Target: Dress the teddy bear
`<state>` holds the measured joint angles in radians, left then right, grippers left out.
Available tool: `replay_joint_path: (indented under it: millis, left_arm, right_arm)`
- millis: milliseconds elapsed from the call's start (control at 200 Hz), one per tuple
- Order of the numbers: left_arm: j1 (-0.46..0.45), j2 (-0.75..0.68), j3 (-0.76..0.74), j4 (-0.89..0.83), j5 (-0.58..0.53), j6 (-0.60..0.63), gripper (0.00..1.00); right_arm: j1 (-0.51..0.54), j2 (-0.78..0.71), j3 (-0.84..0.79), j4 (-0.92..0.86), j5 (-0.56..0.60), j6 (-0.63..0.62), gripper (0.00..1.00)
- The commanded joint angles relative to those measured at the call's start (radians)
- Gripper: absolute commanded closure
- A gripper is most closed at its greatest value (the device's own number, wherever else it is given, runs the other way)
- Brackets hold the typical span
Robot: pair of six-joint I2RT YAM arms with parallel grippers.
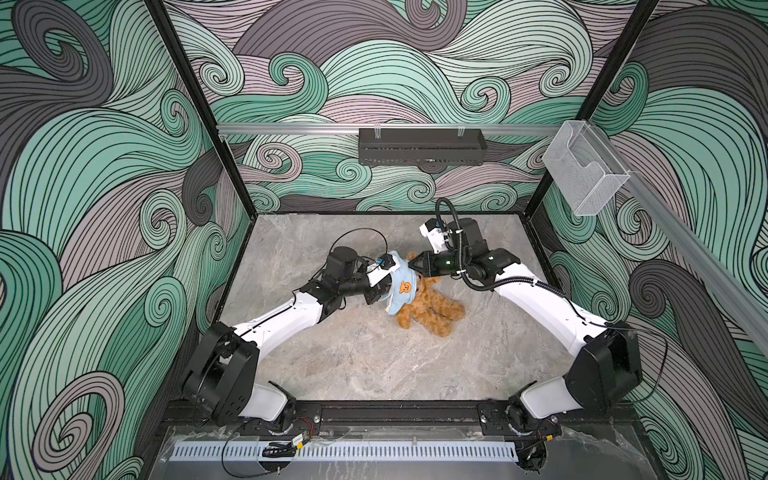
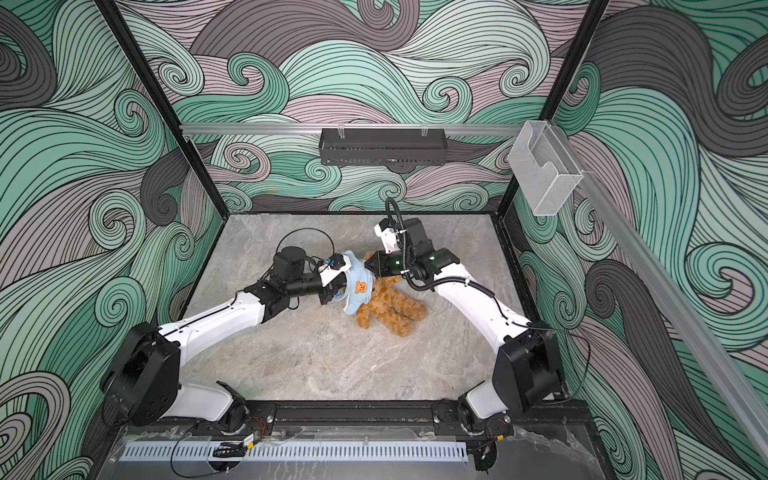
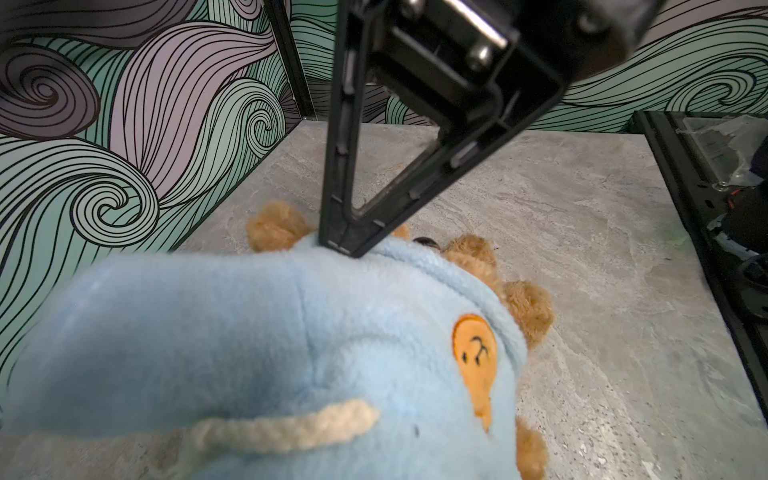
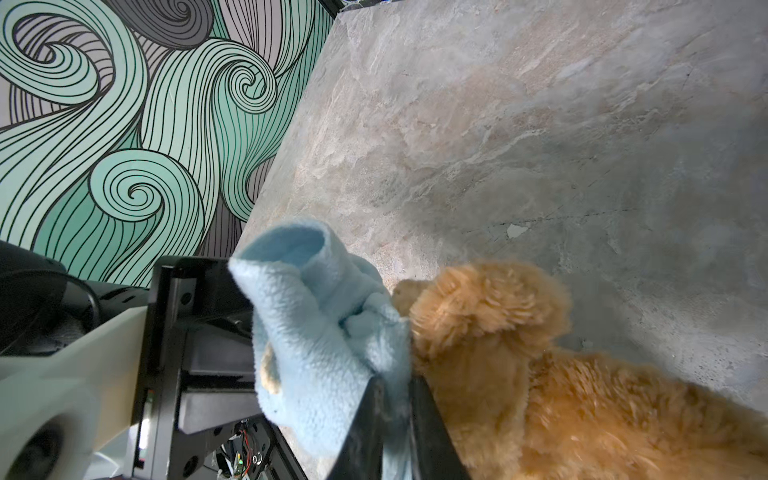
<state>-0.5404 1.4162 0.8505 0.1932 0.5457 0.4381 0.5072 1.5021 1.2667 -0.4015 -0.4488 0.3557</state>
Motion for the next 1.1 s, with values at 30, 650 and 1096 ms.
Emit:
replay_joint_path:
  millis: [30,650,1096]
  left_arm:
    - [-0.015,-0.028,0.046,-0.01,0.014,0.046,1.0]
    - [-0.041,-0.225,-0.115,0.078,-0.072,-0.061,1.0]
    - [-0.039,-0.357,-0.238,0.198,-0.59,-0.445,1.0]
  right_arm:
    - [0.004,0.025,0.028,-0.017,0.086,-0.001,0.95]
    - [-0.14,-0.05,-0.271,0.188,0.259,0.232,1.0]
    - [-0.12,-0.059,-0.586,0.346,0.268,0.173,1.0]
